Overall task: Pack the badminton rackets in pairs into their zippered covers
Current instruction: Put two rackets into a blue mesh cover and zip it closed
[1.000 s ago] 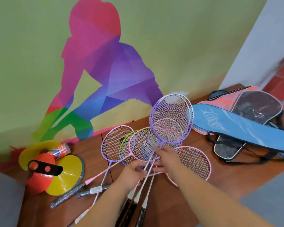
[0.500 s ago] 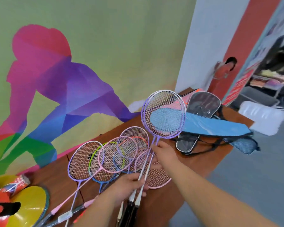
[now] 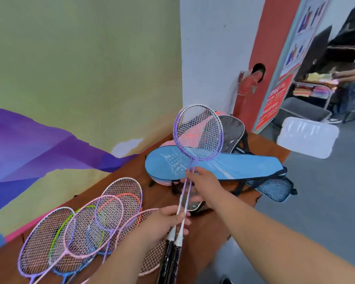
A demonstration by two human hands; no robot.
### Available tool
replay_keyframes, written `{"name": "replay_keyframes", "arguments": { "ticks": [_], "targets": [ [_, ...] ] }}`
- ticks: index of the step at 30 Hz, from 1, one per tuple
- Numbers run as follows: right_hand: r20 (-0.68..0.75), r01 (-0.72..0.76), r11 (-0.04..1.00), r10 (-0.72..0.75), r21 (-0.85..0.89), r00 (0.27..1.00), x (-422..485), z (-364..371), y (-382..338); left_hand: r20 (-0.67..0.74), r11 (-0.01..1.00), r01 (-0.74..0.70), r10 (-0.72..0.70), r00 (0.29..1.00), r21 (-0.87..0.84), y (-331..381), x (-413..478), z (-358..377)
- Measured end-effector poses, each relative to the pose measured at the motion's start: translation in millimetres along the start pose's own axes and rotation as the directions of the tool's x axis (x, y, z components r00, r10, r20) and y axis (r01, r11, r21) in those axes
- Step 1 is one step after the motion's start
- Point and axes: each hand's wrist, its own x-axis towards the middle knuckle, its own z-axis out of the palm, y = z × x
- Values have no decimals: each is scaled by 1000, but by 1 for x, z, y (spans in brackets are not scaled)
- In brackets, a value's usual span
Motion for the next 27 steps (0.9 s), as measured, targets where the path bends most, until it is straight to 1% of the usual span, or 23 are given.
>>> {"name": "replay_keyframes", "arguments": {
  "ticks": [3, 7, 11, 12, 13, 14, 15, 16, 17, 20, 22, 23, 26, 27],
  "targets": [
    [26, -48, 997, 47, 55, 999, 31, -46, -17, -12, 999, 46, -46, 999, 5, 21, 43, 38],
    [20, -48, 997, 47, 52, 999, 66, -102, -41, 9, 998, 63, -63, 998, 10, 50, 88, 83],
    [-14, -50, 998, 50, 37, 999, 91, -151, -58, -78, 991, 121, -117, 990, 55, 71, 132, 110],
    [-22, -64, 998, 64, 24, 998, 94, -162, -62, -122, 985, 114, -98, 988, 129, 74, 141, 112],
    [-27, -78, 997, 79, 13, 997, 99, -172, -64, -184, 954, 97, -45, 982, 285, 75, 154, 112],
    [-39, -87, 996, 87, -2, 995, 102, -182, -65, -238, 865, 82, 44, 970, 494, 77, 166, 109],
    [-49, -93, 996, 92, -14, 995, 105, -191, -65, -262, 741, 75, 139, 955, 667, 76, 178, 106],
    [-58, -90, 996, 88, -30, 994, 107, -199, -64, -262, 635, 75, 206, 943, 768, 76, 189, 102],
    [-68, -87, 995, 84, -42, 994, 108, -206, -62, -251, 563, 77, 239, 938, 823, 74, 199, 98],
    [-117, -92, 990, 79, -104, 990, 111, -225, -55, -232, 348, 130, 268, 935, 928, 63, 226, 88],
    [-139, -97, 986, 78, -133, 987, 112, -236, -48, -233, 188, 183, 287, 929, 965, 56, 238, 79],
    [-146, -100, 985, 78, -144, 986, 113, -240, -45, -240, 127, 211, 295, 925, 969, 54, 242, 75],
    [-154, -110, 976, 81, -186, 985, 114, -250, -38, -239, -4, 256, 345, 908, 967, 48, 249, 62],
    [-151, -112, 973, 83, -199, 985, 114, -253, -36, -224, -31, 253, 366, 903, 967, 46, 251, 58]
  ]
}}
